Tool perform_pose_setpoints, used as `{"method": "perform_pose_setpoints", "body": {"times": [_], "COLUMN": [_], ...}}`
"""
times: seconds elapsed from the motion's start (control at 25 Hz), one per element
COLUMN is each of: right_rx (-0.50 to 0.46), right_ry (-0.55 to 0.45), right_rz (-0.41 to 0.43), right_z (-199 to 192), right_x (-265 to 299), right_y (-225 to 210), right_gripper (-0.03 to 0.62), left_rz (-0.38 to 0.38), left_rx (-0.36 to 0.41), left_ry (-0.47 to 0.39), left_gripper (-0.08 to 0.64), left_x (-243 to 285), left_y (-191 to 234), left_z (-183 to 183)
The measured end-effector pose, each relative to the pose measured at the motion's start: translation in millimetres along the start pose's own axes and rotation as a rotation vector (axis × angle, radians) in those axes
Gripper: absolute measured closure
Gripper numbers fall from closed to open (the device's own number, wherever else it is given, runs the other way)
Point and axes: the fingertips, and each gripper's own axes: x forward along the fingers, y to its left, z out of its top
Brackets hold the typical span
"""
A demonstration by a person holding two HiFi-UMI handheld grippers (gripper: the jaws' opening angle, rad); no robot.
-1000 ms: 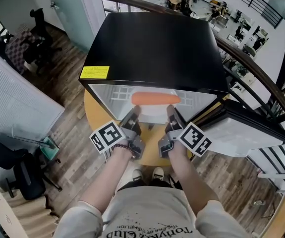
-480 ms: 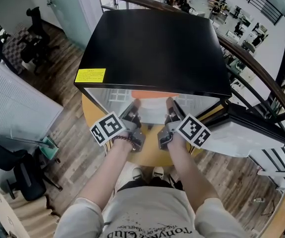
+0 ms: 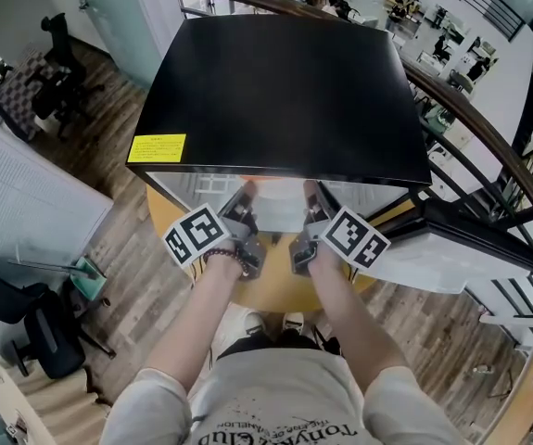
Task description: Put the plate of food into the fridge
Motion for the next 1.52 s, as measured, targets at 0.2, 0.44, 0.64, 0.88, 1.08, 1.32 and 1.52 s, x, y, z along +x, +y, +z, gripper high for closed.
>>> {"method": "perform_pose_setpoints", "body": {"times": [0.2, 0.44, 0.64, 0.88, 1.08, 1.32, 1.52], "right_rx": [-0.035, -0.053, -0.049, -0.047, -0.082, -0.180, -0.221], "right_ry": [0.007, 0.024, 0.041, 0.077, 0.096, 0.114, 0.100], "right_rz": [-0.015, -0.034, -0.058, -0.083, -0.113, -0.154, -0.150], "right_z": [-0.2, -1.3, -0.9, -1.0, -0.9, 0.7, 6.8], "right_x": [2.0, 1.8, 2.7, 1.6, -1.0, -3.3, -5.4], "right_y": [1.1, 2.7, -0.3, -0.3, -1.1, -3.4, -5.2], "right_gripper": [0.531, 0.531, 0.520, 0.504, 0.499, 0.458, 0.446], "left_rz": [0.015, 0.022, 0.024, 0.024, 0.029, 0.050, 0.068], "left_rx": [0.000, -0.022, -0.035, -0.033, -0.009, 0.050, 0.080], "left_ry": [0.006, 0.010, 0.008, 0.011, 0.022, 0.044, 0.040], "left_gripper": [0.515, 0.515, 0.515, 0.507, 0.502, 0.494, 0.485], "left_x": [1.2, 0.0, 2.2, 0.8, -0.7, -1.5, -2.8], "left_y": [3.6, 3.6, 3.3, 0.6, -1.3, -0.8, 1.1], "left_z": [0.7, 0.8, 0.6, 0.3, -1.7, -4.0, -5.4]}}
